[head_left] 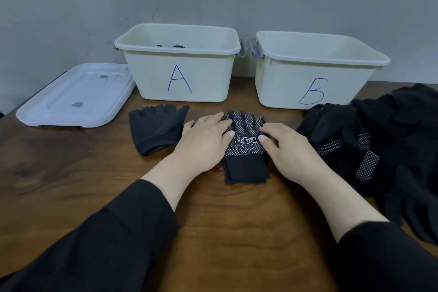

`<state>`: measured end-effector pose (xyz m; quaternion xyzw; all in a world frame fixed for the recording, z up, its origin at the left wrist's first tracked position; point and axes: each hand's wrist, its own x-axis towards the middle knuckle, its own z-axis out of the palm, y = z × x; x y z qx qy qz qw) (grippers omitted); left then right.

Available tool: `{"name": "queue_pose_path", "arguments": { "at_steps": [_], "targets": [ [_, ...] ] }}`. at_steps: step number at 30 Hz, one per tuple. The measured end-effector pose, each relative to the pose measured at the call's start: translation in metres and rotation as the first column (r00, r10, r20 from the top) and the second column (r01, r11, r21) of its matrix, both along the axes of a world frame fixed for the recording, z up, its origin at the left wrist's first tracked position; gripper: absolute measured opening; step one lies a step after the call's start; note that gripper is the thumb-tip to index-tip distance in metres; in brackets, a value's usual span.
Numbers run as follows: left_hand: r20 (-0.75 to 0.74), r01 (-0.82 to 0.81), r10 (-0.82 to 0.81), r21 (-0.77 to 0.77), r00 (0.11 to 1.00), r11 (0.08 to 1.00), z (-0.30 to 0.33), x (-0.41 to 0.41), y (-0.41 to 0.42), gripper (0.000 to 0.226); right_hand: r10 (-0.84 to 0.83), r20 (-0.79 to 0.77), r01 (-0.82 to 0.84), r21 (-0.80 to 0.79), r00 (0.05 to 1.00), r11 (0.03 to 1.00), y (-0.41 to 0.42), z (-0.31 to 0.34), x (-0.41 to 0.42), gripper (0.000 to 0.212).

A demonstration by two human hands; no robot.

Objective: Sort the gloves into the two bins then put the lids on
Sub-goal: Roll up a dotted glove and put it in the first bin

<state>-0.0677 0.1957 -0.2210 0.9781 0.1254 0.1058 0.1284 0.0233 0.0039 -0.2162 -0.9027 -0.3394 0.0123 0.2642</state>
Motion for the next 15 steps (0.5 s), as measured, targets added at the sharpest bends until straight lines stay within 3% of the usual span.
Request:
{"name": "queue_pose_path", "arguments": {
  "at_steps": [4,7,10,13,15],
  "targets": [
    [0.169,-0.022,0.033,-0.062,0.985,0.998,0.006,-0.009,0.0,0.036,0.01,0.101,-0.023,0.127,0.995,0.992,-0.004,0.0,-0.002,0.033],
    [0.265,0.126,-0.104,-0.067,0.959,0.99,0.01,-0.025,-0.005,0.026,0.196,0.227,-0.24,0.186,0.954,0.953,-0.013,0.008,-0.012,0.019],
    [0.161,0.316,-0.302,-0.071,0.939,0.946,0.014,-0.05,-0.011,0.04,0.444,0.121,-0.455,0.094,0.888,0.885,-0.027,0.009,-0.021,0.022],
    [-0.019,0.37,-0.37,-0.01,0.929,0.929,0.011,-0.067,-0.008,0.048,0.48,-0.056,-0.481,0.005,0.875,0.877,-0.039,0.01,-0.021,0.036],
    [-0.034,0.353,-0.353,-0.018,0.935,0.935,0.012,-0.072,-0.003,0.047,0.489,-0.101,-0.494,-0.033,0.866,0.869,-0.042,0.012,-0.019,0.038]
  ]
}}
